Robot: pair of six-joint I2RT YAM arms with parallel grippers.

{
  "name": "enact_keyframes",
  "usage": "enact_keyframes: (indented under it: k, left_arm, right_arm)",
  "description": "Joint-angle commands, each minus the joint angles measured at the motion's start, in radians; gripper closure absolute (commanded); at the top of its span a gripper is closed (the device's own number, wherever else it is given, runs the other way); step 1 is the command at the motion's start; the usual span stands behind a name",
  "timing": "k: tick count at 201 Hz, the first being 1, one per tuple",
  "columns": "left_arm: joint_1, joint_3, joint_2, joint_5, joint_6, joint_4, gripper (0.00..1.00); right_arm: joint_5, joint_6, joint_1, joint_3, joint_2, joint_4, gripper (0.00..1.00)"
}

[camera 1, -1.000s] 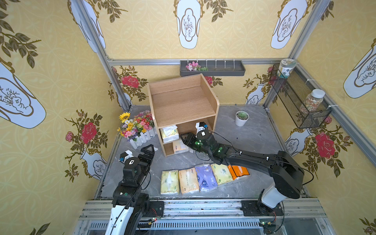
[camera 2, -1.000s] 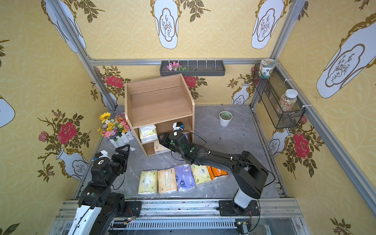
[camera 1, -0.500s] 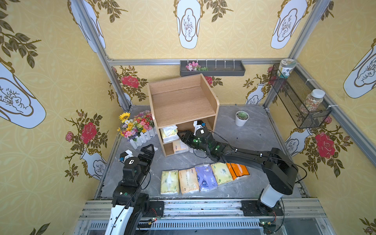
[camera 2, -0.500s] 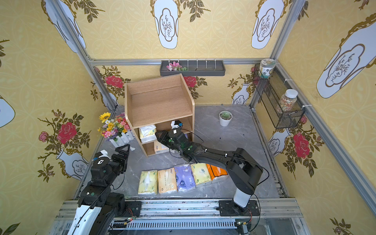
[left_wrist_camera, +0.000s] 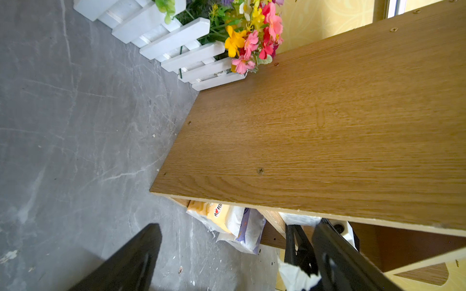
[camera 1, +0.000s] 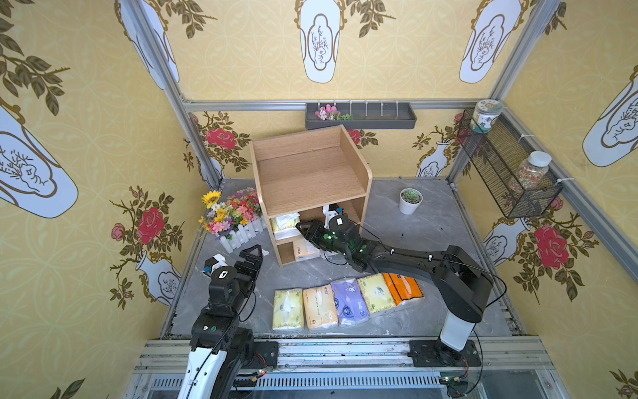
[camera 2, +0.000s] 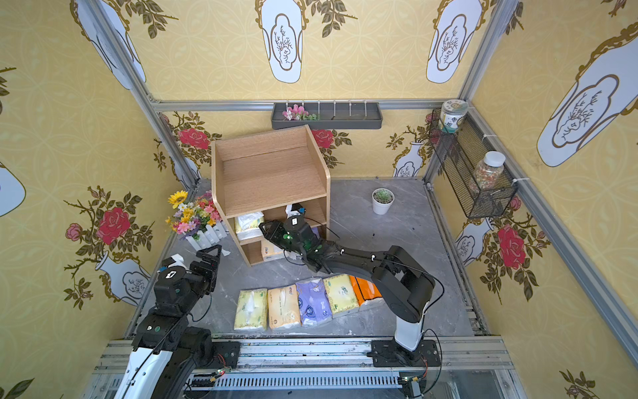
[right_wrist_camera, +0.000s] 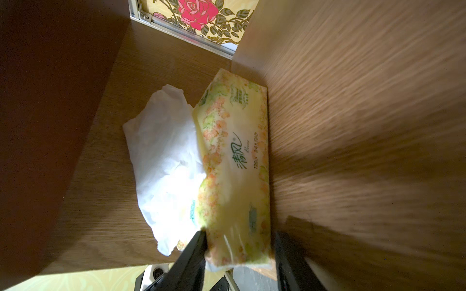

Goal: Remove the tissue boxes from the shelf
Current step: Pick up a box of tissues from the shelf.

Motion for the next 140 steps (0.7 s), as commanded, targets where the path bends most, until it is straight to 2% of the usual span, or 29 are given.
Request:
enact_keyframes:
  k: [1,69,140]
  left_arm:
    - [0.000,-0.004,-0.004,0.004,0.010,0.013,0.01]
    - [0.000,-0.002,-0.005,0.006,0.007,0.012,0.01]
    - [0.000,0.004,-0.013,0.004,0.007,0.001,0.01]
  right_arm:
    - [-0.010,-0.017,-0.003,0.021,0.003,0.052,0.52]
    - [-0.032,-0.021,-0.014,0.077,0.058,0.035,0.56]
    - [-0.061,0.002,-0.014,0.090,0.088,0.026,0.87]
